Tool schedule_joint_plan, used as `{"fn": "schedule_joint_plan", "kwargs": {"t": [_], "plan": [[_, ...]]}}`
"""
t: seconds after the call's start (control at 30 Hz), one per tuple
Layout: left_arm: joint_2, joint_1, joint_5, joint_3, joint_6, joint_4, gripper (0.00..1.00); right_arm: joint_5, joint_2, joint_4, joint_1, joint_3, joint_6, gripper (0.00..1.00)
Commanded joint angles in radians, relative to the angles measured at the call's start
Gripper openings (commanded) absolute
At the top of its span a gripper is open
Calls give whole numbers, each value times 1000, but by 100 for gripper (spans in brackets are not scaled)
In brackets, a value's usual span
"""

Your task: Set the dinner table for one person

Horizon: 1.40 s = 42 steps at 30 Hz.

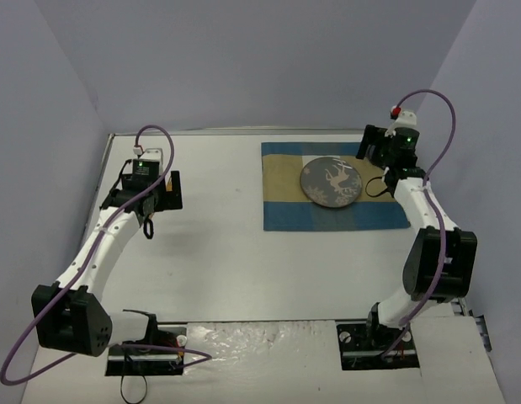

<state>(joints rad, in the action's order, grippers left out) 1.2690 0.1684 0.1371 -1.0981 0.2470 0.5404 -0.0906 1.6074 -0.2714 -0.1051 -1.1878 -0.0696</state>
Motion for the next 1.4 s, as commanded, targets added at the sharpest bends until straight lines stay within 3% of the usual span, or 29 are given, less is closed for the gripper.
{"fn": "schedule_joint_plan", "kwargs": {"t": [0.0,0.23,0.4,0.6,0.73,0.9,1.23,1.37], "plan": [[14,-21,11,-8,-9,-82,97,53,-191,-62,92,92,-159,100],[161,-117,-162,-51,-4,-130,97,-45,-367,-50,274,228,-240,100],[323,-202,-249,-179,-51,-127,93,-113,-474,-59,348,350,-258,100],[522,-218,-289,-340,-176,-98,86,-300,-547,-92,367,427,-318,100],[642,-238,-361,-465,-213,-30,78,-316,-606,-83,377,458,-307,100],[763,-241,-348,-589,-253,56,66,-324,-661,-27,380,453,-259,100],[834,-268,-332,-604,-311,86,54,-340,-690,0,380,475,-247,100],[853,-268,-336,-592,-310,85,43,-340,-695,8,380,478,-241,100]]}}
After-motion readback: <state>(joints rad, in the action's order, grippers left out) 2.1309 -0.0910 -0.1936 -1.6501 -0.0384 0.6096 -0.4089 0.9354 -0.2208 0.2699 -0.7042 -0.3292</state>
